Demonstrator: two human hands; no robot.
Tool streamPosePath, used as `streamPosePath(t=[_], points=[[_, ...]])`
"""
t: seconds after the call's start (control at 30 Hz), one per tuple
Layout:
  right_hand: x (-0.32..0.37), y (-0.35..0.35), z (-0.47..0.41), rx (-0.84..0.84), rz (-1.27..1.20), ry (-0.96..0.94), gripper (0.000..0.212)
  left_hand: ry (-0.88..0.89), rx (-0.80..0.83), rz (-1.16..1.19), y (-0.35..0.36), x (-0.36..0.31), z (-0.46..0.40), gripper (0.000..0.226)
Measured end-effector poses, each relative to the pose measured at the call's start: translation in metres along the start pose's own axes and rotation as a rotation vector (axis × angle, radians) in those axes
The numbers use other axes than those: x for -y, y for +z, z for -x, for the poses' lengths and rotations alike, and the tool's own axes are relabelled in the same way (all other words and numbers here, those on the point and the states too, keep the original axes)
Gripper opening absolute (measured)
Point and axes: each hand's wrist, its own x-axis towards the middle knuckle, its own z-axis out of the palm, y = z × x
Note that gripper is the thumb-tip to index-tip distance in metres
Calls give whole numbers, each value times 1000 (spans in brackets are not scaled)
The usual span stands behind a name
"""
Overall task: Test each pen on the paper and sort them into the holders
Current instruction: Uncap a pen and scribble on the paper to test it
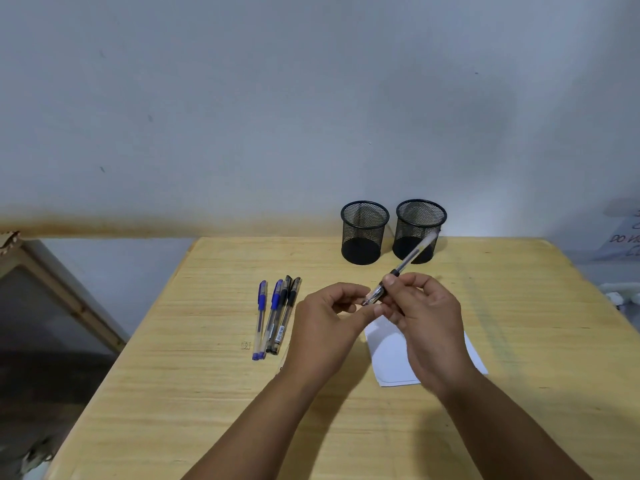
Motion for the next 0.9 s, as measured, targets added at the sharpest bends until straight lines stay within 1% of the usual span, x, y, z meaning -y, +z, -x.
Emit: streamPosePath(t=[0.07, 0.13, 0.23, 0.3, 0.37, 0.43, 0.5, 0.6, 0.67, 0.77, 0.9], points=[[9, -2, -11, -23, 89, -50, 10, -19, -13, -12, -1, 2, -7, 36], [22, -8, -25, -28, 248, -95, 8, -32, -42, -28, -2, 4, -19, 39], [44, -19, -49, 2, 581, -200, 5, -44, -76, -77, -2, 3, -43, 42], [60, -23, -67, 24, 837, -289, 6, -46, -86, -132, 1, 1, -62, 44], [74, -20, -82, 77, 1062, -369, 9, -51, -80, -177, 6, 2, -83, 53], [86, -13, -96, 116, 1180, -409, 11, -55, -75, -223, 13, 6, -105, 71], [94, -4, -112, 146, 1245, -414, 11, -63, -74, -263, 19, 11, -126, 87], [97, 9, -135, 208, 1335, -411, 9, -56, -62, -280, 26, 15, -146, 99], [94, 17, -149, 246, 1377, -417, 11, -29, -68, -271, 29, 18, -154, 95], [86, 27, -166, 311, 1458, -432, 6, 6, -73, -200, 33, 23, -163, 72], [75, 37, -183, 397, 1552, -446, 6, -6, -52, -155, 34, 29, -167, 63]])
